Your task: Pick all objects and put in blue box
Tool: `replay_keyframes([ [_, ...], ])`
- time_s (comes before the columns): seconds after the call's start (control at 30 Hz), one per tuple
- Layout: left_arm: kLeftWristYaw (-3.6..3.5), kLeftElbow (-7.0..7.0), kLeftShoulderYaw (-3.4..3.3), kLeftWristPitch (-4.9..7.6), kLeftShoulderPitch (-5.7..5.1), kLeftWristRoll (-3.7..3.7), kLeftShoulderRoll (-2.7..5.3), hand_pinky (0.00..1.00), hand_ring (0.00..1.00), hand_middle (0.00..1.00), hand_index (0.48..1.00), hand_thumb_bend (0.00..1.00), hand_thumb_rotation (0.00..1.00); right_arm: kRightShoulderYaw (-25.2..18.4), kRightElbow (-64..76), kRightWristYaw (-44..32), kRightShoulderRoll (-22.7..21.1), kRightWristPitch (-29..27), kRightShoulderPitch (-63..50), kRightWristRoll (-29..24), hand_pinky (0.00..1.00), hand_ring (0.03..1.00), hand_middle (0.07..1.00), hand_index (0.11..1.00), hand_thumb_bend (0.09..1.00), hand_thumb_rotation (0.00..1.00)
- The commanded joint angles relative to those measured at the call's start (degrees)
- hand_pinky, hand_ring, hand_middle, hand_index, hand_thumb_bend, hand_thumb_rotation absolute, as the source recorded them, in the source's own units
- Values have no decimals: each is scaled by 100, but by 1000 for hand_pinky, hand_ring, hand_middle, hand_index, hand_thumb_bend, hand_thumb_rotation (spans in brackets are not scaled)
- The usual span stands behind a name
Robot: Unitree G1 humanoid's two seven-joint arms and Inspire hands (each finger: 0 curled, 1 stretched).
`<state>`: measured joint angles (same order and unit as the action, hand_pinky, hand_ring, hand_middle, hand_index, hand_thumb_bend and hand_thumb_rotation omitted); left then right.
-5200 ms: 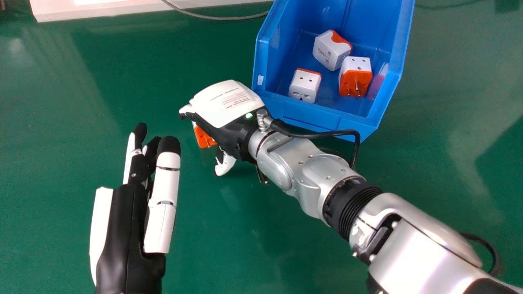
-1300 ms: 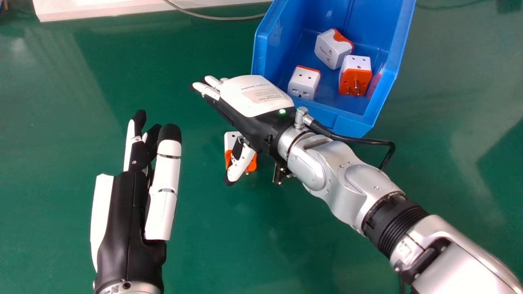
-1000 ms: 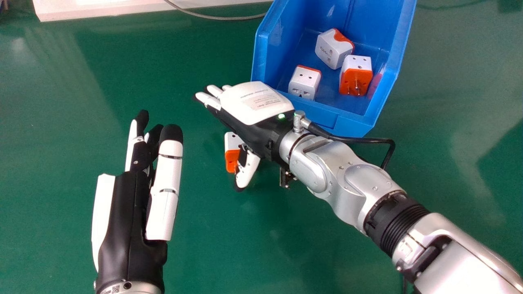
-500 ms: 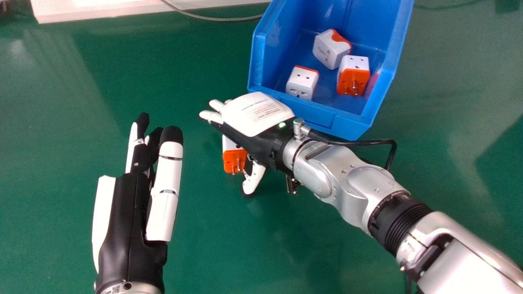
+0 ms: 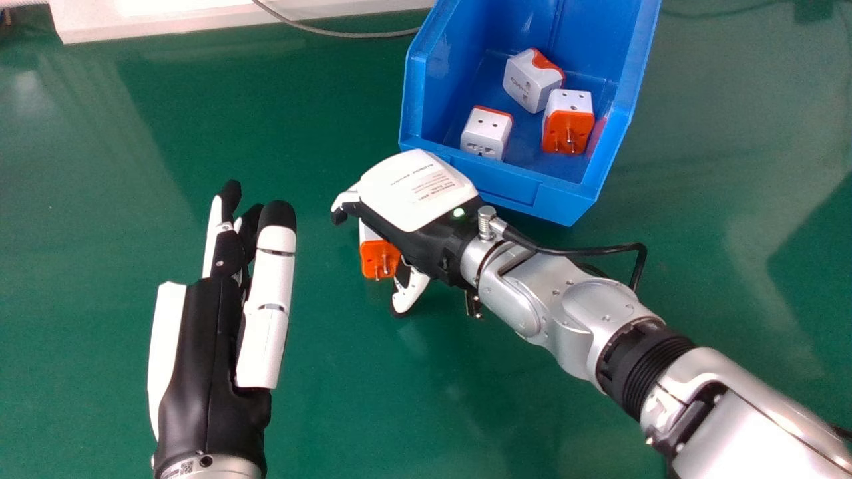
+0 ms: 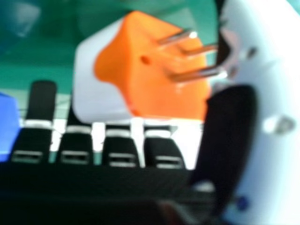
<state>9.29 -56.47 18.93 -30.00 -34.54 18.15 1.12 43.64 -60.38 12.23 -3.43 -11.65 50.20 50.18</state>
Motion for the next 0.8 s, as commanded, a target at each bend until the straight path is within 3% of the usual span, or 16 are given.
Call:
replay_keyframes([
  [0.0, 23, -170, 159, -8, 12, 88, 81, 911, 963, 954, 982, 460, 1000, -50, -54, 91, -30, 92, 81, 7, 471, 549, 569, 535, 506, 0],
  [0.27, 12, -209, 165, -70, 29, 89, 66, 911, 962, 952, 982, 460, 1000, -104, 21, -91, -6, 123, 72, -59, 443, 513, 530, 502, 505, 0],
  [0.6, -25, -173, 98, -69, 94, 54, 54, 907, 960, 950, 982, 457, 1000, -262, 159, -206, 30, 114, 33, -171, 422, 489, 502, 458, 503, 0],
  [0.77, -63, -100, 19, -60, 170, 23, 50, 905, 959, 949, 984, 456, 1000, -365, 270, -248, 22, 131, -40, -243, 417, 482, 496, 448, 503, 0],
])
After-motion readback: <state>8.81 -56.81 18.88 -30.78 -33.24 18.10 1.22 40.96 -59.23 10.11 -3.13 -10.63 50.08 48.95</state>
